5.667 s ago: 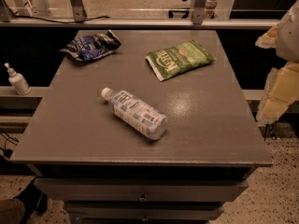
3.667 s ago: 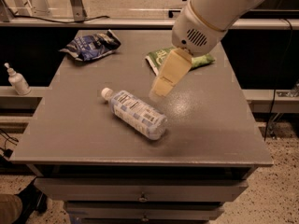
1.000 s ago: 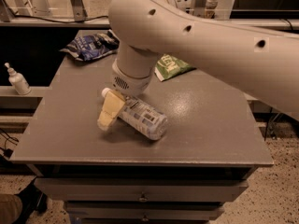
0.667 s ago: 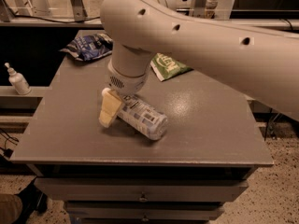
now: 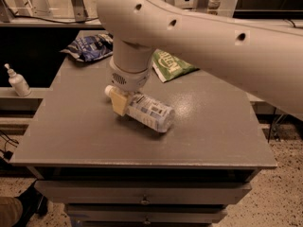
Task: Place blue plastic bottle upright
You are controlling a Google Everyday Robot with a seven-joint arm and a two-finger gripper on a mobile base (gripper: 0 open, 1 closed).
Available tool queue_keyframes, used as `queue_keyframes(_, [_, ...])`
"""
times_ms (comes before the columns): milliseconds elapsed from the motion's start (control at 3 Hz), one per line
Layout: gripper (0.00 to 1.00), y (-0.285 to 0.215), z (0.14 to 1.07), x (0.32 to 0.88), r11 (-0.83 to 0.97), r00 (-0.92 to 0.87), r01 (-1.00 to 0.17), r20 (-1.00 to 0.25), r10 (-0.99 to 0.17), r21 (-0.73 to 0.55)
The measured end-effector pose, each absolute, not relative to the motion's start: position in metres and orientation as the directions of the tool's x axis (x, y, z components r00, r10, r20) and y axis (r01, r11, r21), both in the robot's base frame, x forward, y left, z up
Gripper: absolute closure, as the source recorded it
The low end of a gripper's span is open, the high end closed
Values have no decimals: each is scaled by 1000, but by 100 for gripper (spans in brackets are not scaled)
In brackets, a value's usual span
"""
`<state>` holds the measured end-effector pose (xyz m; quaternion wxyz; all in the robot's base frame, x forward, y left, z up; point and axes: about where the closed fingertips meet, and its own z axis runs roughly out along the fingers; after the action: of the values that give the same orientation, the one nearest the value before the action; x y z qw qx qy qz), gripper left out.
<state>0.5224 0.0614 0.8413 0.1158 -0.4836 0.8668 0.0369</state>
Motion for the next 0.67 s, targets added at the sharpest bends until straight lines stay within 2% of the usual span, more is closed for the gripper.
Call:
queue_keyframes(333, [88,61,866,535,526,-487,-848,-297,-821,-64])
queue_keyframes(667, [100,66,902,551,508,-432,-859,-445,-784,-61])
